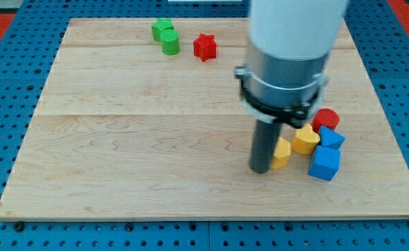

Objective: Slide the green star above the yellow hexagon

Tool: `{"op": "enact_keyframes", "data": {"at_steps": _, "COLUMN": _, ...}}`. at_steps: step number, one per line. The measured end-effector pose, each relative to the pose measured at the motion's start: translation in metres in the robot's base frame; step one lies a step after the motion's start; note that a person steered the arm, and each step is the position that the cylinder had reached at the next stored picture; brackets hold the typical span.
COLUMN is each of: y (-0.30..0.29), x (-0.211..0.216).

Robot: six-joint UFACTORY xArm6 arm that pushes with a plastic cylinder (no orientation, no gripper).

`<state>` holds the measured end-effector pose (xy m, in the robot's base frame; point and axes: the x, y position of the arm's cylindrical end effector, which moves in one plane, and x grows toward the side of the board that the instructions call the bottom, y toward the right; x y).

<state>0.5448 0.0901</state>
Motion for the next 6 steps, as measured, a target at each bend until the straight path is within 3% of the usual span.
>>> {"op": "enact_keyframes", "data": {"at_steps": 1, "y": -0.085, "x": 0.011}}
{"op": "enact_keyframes", "data": {"at_steps": 3, "y": -0.233, "x": -0.160}}
{"op": "enact_keyframes", "data": {"at_steps": 4, "y": -0.234, "x": -0.269}}
{"op": "enact_keyframes", "data": {"at_steps": 5, "y": -0.249, "x": -0.336}}
{"op": "enact_keyframes", "data": {"at_steps": 6, "y": -0.199, "x": -0.349}}
